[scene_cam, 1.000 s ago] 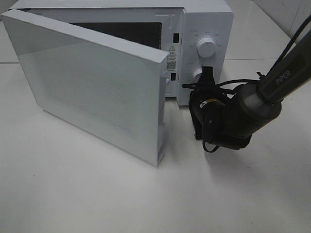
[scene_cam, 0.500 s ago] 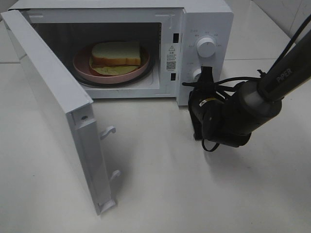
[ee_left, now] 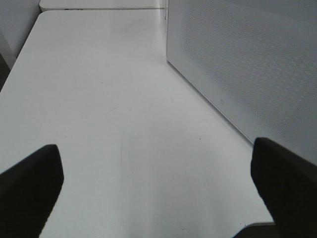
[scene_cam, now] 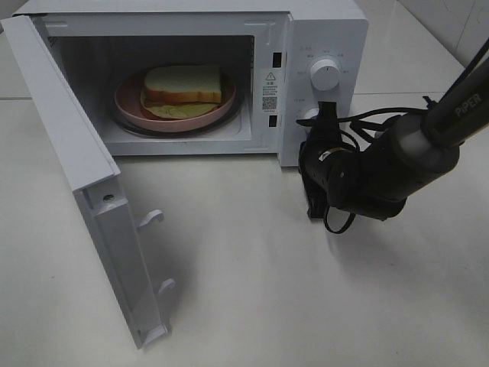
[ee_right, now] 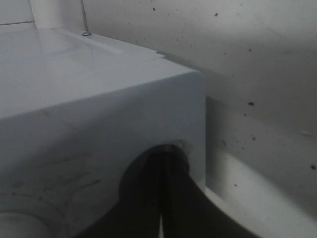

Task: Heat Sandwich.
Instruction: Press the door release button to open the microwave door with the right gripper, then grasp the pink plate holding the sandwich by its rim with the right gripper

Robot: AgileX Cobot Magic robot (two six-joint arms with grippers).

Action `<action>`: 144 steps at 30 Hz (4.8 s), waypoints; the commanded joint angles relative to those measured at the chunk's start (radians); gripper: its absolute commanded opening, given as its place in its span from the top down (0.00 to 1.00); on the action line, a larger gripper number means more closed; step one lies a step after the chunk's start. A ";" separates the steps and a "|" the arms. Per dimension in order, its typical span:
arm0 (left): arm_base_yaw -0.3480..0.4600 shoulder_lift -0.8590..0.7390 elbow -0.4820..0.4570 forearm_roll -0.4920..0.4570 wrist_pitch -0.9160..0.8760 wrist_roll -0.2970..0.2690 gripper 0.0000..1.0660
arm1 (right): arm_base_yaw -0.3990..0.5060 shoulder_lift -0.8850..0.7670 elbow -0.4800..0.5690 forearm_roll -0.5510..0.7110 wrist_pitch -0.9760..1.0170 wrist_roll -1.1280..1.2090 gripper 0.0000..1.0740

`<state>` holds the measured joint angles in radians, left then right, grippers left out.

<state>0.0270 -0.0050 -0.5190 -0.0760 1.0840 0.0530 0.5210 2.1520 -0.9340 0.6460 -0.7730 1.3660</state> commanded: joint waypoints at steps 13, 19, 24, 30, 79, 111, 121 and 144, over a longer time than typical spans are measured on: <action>0.000 -0.016 0.001 -0.011 -0.013 0.003 0.08 | -0.010 -0.129 0.100 -0.112 0.056 -0.075 0.99; 0.000 -0.016 0.001 -0.011 -0.013 0.003 0.08 | -0.010 -0.174 0.152 -0.154 0.131 -0.076 0.99; 0.000 -0.016 0.001 -0.011 -0.013 0.003 0.08 | -0.010 -0.223 0.196 -0.158 0.155 -0.113 0.99; 0.000 -0.016 0.001 -0.011 -0.013 0.003 0.08 | -0.010 -0.291 0.232 -0.168 0.205 -0.163 0.97; 0.000 -0.016 0.001 -0.011 -0.013 0.003 0.08 | -0.010 -0.707 0.168 -0.321 1.339 -1.407 0.86; 0.000 -0.016 0.001 -0.011 -0.013 0.003 0.08 | -0.007 -0.707 0.091 -0.594 1.476 -2.391 0.57; 0.000 -0.016 0.001 -0.011 -0.013 0.003 0.08 | -0.007 -0.707 0.091 -0.627 1.424 -2.390 0.13; 0.000 -0.016 0.001 -0.011 -0.013 0.003 0.08 | 0.050 -0.612 -0.090 -0.763 1.402 -2.448 0.17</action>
<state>0.0270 -0.0050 -0.5190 -0.0760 1.0840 0.0530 0.5620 1.5240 -1.0030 -0.1080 0.6280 -1.0690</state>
